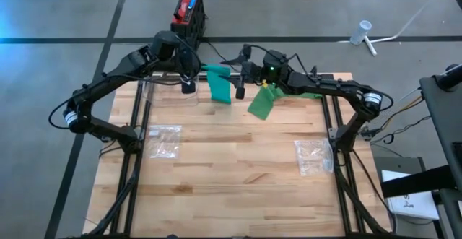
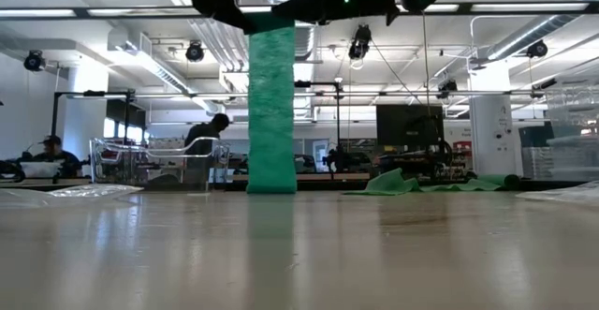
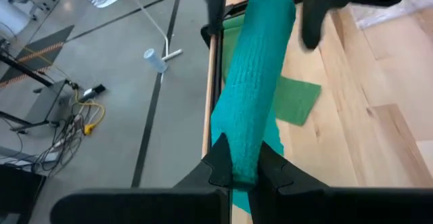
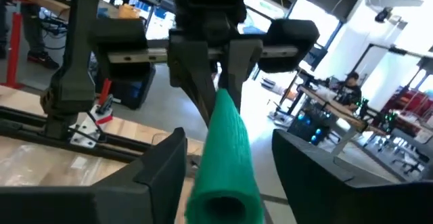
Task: Roll bandage
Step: Roll the blue bandage
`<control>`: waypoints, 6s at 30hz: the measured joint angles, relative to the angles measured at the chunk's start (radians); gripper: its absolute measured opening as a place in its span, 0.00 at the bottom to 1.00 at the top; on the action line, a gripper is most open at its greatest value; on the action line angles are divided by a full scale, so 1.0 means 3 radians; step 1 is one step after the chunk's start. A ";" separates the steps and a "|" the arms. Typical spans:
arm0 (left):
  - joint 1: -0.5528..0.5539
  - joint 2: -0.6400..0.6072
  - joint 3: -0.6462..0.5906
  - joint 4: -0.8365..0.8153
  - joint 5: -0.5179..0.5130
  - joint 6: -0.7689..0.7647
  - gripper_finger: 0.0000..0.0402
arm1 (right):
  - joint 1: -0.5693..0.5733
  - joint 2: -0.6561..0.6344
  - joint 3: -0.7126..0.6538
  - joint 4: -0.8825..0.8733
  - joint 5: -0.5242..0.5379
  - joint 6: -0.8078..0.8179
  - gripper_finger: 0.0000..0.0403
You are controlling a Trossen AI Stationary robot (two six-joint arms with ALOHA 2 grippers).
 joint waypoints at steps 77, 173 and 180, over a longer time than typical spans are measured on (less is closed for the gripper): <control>0.0100 -0.0031 -0.0843 0.1840 0.1291 -0.0922 0.00 | -0.0270 -0.0633 0.0039 -0.0579 -0.0947 0.0992 0.02; 0.0191 0.0175 -0.0454 0.1861 0.1956 -0.3094 0.70 | -0.0102 -0.0550 -0.0004 -0.0684 -0.0554 -0.1799 0.02; 0.0192 0.0169 -0.0417 0.1869 0.2032 -0.3128 0.88 | -0.0014 -0.0550 -0.0004 -0.0666 -0.0553 -0.2021 0.02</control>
